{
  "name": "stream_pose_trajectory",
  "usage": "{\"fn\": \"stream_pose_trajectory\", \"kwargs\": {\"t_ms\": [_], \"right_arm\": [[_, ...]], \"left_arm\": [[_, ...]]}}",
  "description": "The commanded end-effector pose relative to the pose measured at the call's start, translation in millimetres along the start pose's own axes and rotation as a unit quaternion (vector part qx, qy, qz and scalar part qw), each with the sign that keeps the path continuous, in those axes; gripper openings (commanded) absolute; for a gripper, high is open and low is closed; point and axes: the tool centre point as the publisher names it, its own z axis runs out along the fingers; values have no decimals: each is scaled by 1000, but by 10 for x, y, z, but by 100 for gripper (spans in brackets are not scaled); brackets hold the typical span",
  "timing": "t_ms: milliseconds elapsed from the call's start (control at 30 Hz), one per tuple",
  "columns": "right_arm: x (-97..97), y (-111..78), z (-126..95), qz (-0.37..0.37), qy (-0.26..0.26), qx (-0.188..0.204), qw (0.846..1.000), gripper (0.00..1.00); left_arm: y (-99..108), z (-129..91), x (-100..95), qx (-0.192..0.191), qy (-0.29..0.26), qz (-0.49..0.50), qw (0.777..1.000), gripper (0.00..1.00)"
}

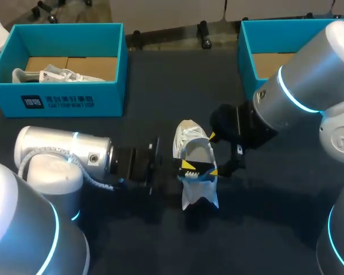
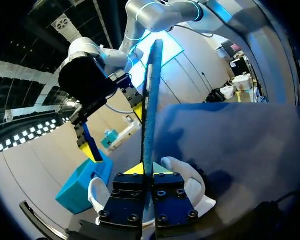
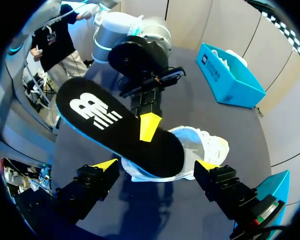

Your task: Take the shoe out of the shoebox, open the shoe tongue, remove and reinsert the insole, then place the shoe into the shoebox

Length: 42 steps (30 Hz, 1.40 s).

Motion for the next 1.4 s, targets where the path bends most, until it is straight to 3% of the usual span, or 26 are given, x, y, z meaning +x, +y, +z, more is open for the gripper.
{"fn": "stream_pose_trajectory", "kwargs": {"t_ms": [33, 700, 1067, 1133, 1200, 1400], "right_arm": [[7, 1, 17, 0, -1, 0, 1000, 100], [7, 1, 17, 0, -1, 0, 1000, 100], [7, 1, 17, 0, -1, 0, 1000, 100], [7, 1, 17, 0, -1, 0, 1000, 100], [7, 1, 17, 0, -1, 0, 1000, 100], [7, 1, 17, 0, -1, 0, 1000, 100]], "left_arm": [[65, 40, 10, -7, 4, -1, 1000, 0], [442, 142, -117, -47, -6, 6, 999, 0], [498, 177, -142, -63, -13, 6, 998, 0], [440, 134, -138, -60, -12, 7, 998, 32], [383, 94, -140, -53, -13, 7, 998, 44], [206, 18, -129, -39, -9, 12, 999, 36]]}}
